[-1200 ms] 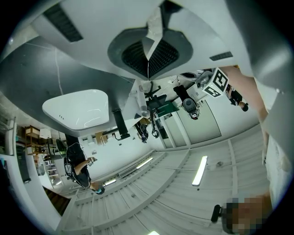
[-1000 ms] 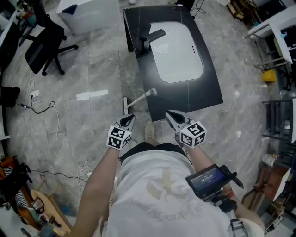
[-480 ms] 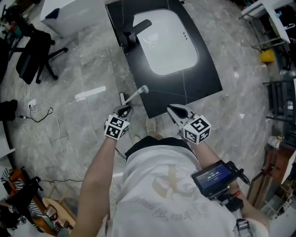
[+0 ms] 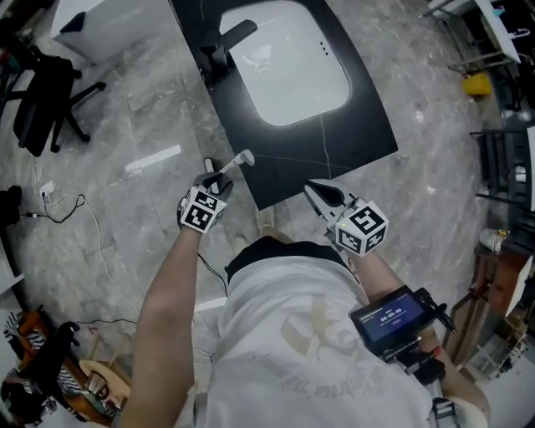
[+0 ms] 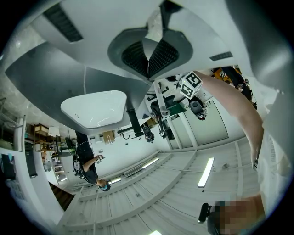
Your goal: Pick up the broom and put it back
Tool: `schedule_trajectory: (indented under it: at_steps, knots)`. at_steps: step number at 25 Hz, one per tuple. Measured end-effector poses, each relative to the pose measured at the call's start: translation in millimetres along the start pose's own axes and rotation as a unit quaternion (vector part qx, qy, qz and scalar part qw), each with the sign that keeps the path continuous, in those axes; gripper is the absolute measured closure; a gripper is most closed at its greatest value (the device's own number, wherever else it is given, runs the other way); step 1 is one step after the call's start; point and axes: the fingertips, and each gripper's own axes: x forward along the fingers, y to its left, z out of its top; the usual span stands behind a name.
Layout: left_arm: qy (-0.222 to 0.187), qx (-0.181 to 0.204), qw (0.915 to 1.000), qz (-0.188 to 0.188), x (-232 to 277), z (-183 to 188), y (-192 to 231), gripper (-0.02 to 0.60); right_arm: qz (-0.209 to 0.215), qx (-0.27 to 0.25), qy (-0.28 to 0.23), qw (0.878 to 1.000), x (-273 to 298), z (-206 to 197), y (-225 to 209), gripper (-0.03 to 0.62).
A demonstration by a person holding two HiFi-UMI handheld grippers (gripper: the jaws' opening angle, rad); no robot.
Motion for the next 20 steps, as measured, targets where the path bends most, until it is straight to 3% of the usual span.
schedule_trajectory:
  at_steps: [9,20]
  knots:
    - [0.034,0.065,0.9973,-0.001,24.3,-5.9,15.1,0.425,0.006,-0.004,0.006,1.0,7.1,-1.0,-2.3,0.576]
    - [0.083,0.178,0.9802,-0.03,55.5,-15.4,19.6,0.426,-0.015,-0.006,0.022,1.0,-3.1,-12.6,-13.8,0.576]
